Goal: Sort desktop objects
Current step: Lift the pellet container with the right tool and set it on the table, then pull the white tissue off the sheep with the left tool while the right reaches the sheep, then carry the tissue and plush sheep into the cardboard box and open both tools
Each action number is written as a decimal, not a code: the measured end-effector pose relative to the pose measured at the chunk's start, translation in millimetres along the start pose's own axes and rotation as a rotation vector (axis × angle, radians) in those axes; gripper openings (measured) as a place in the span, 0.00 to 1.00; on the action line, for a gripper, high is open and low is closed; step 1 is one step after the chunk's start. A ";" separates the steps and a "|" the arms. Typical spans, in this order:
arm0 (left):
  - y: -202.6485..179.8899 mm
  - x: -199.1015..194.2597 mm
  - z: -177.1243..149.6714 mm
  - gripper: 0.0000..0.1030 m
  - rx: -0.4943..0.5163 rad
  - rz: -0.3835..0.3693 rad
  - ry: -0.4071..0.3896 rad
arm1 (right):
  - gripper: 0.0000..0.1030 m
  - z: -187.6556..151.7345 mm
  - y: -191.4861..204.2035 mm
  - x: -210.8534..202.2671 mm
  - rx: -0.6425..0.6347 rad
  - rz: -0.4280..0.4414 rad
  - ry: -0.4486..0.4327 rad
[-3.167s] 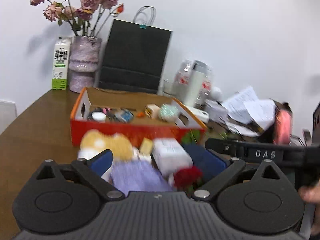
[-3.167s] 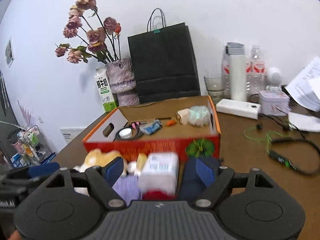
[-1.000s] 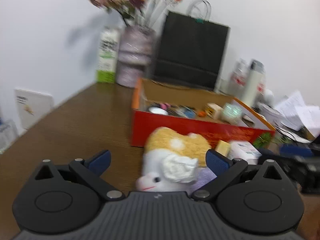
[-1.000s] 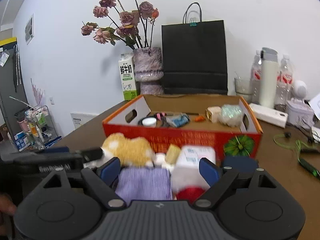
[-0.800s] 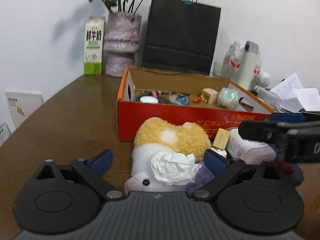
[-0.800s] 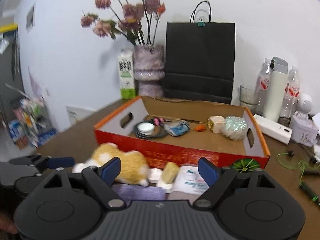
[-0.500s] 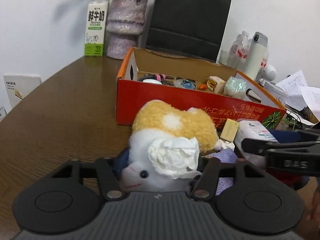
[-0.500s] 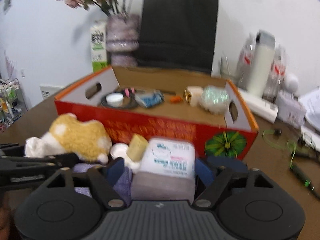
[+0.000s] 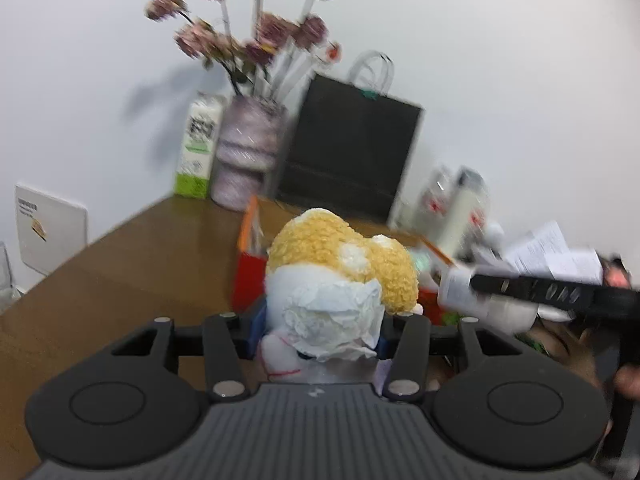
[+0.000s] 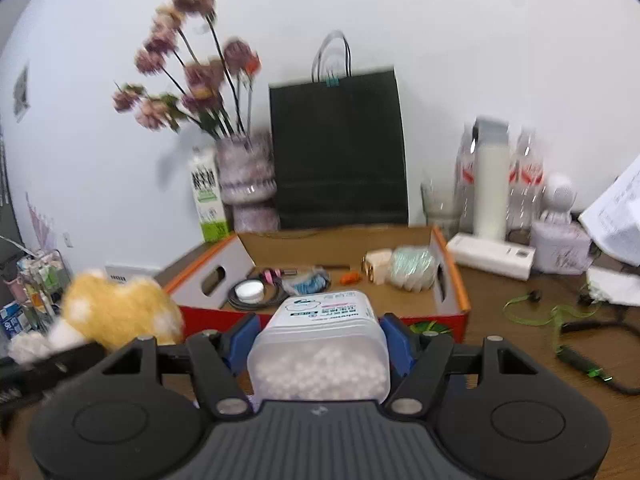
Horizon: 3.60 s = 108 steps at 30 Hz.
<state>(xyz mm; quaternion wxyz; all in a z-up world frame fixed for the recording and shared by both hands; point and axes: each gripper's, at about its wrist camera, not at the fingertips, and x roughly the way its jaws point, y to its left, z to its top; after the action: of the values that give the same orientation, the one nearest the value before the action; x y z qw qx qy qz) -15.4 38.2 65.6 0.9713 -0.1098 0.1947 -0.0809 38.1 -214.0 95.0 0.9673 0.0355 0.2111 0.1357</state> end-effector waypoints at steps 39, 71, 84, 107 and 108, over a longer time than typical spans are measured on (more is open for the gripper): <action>11.4 -62.0 -62.9 0.86 0.022 -0.064 0.013 | 0.71 -66.5 63.2 -65.8 -0.111 0.163 0.052; 42.5 -29.9 -45.0 0.21 -0.112 0.139 0.111 | 0.48 -76.2 113.6 -29.2 -0.064 0.208 0.151; 6.9 66.5 61.0 0.21 -0.059 0.074 0.098 | 0.50 51.7 -5.9 15.8 0.010 0.068 0.029; -2.3 350.8 136.0 0.59 -0.051 0.073 0.450 | 0.60 78.4 -43.7 244.3 0.121 0.050 0.437; 2.7 345.8 140.6 0.60 -0.064 0.033 0.442 | 0.66 83.7 -45.7 239.8 0.107 0.040 0.429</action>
<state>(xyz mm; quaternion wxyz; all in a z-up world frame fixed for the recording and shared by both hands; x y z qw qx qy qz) 355.7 -2.9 66.8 0.9023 -0.1167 0.4071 -0.0808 294.0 -192.3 69.7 0.8942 0.0613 0.4182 0.1477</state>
